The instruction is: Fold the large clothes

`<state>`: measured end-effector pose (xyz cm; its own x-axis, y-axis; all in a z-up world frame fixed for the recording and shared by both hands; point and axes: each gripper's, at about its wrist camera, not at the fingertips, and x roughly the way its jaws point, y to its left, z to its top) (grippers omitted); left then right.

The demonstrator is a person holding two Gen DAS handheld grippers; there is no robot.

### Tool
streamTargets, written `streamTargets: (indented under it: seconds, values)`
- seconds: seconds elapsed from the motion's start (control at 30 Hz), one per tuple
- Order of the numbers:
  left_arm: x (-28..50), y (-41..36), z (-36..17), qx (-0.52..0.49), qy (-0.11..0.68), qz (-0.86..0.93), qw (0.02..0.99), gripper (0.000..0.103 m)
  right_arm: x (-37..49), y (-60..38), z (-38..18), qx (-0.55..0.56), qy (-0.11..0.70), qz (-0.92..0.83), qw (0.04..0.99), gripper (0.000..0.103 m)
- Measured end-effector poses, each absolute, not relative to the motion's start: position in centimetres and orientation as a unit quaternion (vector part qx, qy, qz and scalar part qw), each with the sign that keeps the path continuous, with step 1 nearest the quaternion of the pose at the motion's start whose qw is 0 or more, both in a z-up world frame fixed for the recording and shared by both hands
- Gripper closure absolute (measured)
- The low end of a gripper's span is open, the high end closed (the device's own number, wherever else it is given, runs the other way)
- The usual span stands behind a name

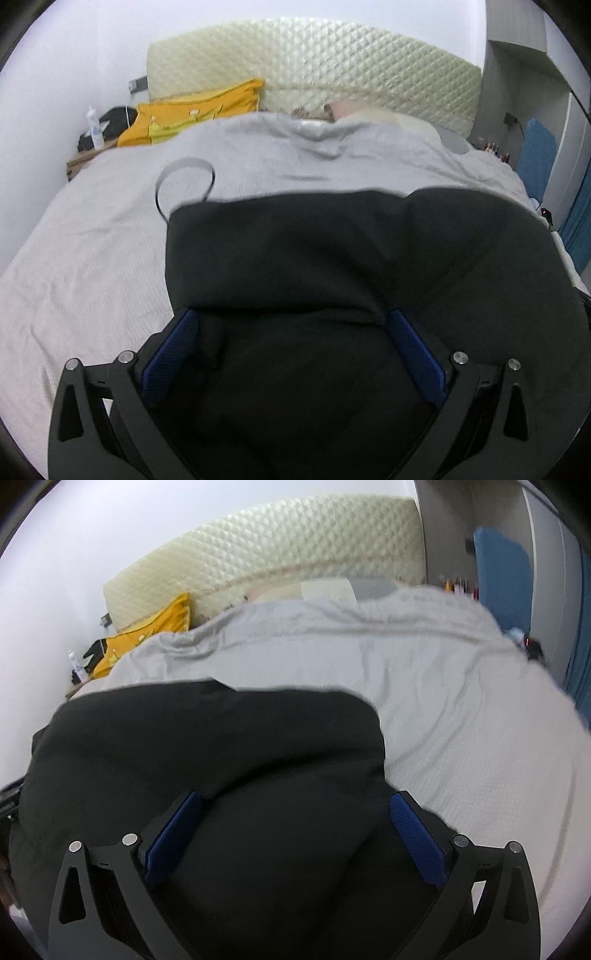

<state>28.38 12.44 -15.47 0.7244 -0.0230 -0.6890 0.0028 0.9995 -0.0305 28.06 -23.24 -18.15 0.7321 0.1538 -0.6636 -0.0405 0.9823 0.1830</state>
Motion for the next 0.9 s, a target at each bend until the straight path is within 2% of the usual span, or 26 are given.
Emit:
streamTargets:
  seconds: [0.1, 0.23, 0.33, 0.6, 0.9]
  values:
    - [27.8, 11.6, -13.4, -0.036, 0.339, -0.03, 0.94, 0.0, 28.0, -21.7, -16.3, 0.096, 0.339, 0.086, 0.932, 0.0]
    - [28.4, 9.6, -12.7, -0.04, 0.336, -0.056, 0.939, 0.0, 28.8, -18.7, -15.2, 0.08, 0.333, 0.125, 0.931, 0.0]
    - [29.9, 8.1, -13.9, -0.022, 0.361, -0.063, 0.93, 0.0, 30.3, -16.6, -16.2, 0.052, 0.351, 0.126, 0.926, 0.001]
    - [32.6, 7.6, -15.4, -0.018, 0.388, -0.046, 0.92, 0.0, 33.4, -16.9, -18.4, 0.072, 0.38, 0.127, 0.913, 0.0]
    - [33.0, 7.4, -16.2, -0.013, 0.391, -0.038, 0.92, 0.0, 33.9, -16.9, -19.5, 0.077, 0.383, 0.134, 0.911, 0.0]
